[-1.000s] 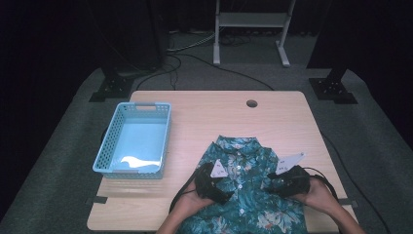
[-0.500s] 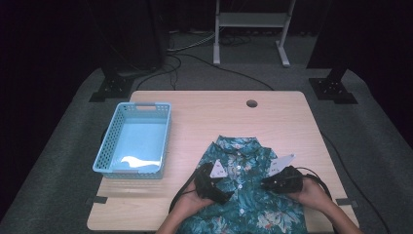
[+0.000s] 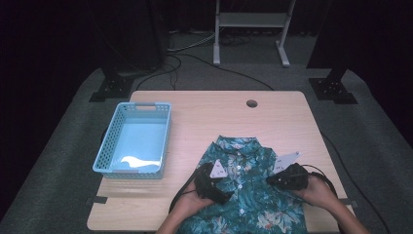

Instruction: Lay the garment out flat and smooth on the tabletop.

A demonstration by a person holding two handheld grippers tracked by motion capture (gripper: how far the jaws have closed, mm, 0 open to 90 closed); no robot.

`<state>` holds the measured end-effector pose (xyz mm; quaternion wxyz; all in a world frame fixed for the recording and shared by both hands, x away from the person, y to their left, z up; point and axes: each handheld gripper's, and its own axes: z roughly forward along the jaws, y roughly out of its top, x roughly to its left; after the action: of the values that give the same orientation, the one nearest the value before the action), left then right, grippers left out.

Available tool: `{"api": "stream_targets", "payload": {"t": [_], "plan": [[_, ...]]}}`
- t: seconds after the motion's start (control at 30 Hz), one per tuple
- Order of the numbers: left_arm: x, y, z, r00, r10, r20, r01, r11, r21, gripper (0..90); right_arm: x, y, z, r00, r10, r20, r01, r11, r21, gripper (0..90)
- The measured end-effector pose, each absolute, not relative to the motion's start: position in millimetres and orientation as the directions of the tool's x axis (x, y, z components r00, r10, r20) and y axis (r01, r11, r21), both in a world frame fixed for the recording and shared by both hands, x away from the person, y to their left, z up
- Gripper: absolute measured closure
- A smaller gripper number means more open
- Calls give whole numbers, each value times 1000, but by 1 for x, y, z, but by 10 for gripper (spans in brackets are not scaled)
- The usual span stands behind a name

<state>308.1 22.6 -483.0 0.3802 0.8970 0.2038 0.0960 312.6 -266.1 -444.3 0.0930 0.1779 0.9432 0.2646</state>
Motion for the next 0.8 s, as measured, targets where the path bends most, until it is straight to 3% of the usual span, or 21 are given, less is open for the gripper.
{"api": "stream_targets", "payload": {"t": [0.8], "plan": [[308, 23, -483, 898, 440, 17, 292, -625, 724, 90, 318, -324, -426, -855, 504, -123, 375, 763, 526, 882]]}}
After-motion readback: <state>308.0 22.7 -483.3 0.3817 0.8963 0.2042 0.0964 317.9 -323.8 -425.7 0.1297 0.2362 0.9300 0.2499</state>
